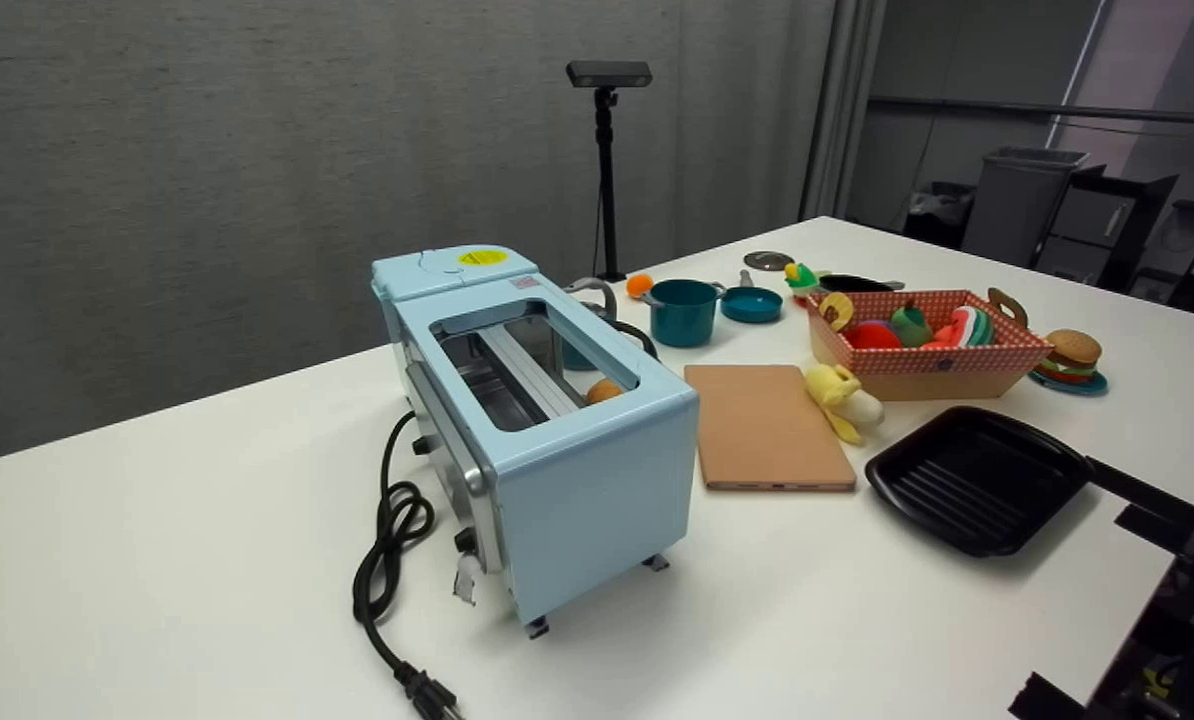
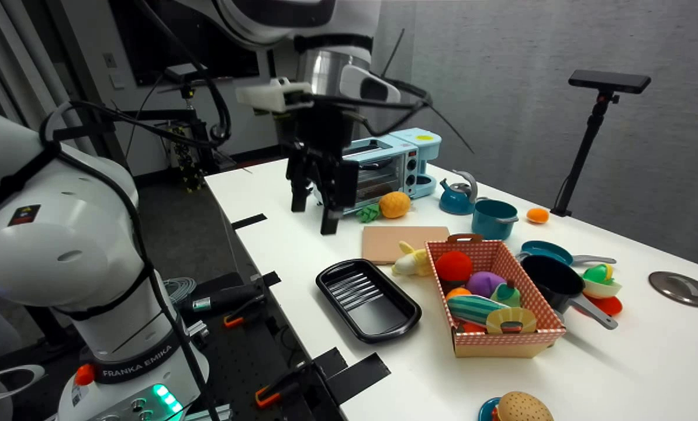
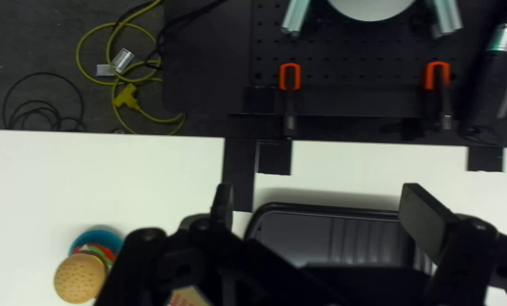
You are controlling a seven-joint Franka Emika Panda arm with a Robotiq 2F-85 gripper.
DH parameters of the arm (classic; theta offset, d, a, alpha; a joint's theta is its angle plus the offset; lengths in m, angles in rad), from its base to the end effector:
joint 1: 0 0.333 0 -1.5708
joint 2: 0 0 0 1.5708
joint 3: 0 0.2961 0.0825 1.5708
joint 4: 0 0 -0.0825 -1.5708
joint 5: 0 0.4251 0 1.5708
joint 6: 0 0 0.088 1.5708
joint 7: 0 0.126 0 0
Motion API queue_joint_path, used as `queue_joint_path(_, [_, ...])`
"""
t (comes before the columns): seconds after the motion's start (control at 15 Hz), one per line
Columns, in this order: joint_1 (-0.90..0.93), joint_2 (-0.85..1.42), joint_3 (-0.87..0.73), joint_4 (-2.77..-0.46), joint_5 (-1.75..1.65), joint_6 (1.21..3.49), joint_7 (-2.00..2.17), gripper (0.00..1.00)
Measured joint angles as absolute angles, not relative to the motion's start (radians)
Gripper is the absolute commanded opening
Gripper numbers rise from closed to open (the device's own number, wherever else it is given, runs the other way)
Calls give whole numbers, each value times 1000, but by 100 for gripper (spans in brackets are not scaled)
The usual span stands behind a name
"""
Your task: Pick the green object in the basket and put it on the tray
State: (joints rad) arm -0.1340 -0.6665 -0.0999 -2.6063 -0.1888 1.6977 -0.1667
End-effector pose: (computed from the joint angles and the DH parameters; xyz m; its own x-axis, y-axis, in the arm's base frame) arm 0.3506 -0.1016 0.3965 0.9662 -0.0012 -0.2578 0.0180 -0.9972 0.0722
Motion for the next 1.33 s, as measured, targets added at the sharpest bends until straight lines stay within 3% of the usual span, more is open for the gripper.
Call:
queue_joint_path(0.47, [2, -694, 87, -2377, 92, 1516, 90, 100])
queue_joint_path(1.0, [4, -660, 85, -2362, 88, 1525, 95, 100])
queue_joint_path(1.33, [-2, -525, 61, -2308, 54, 1541, 89, 100])
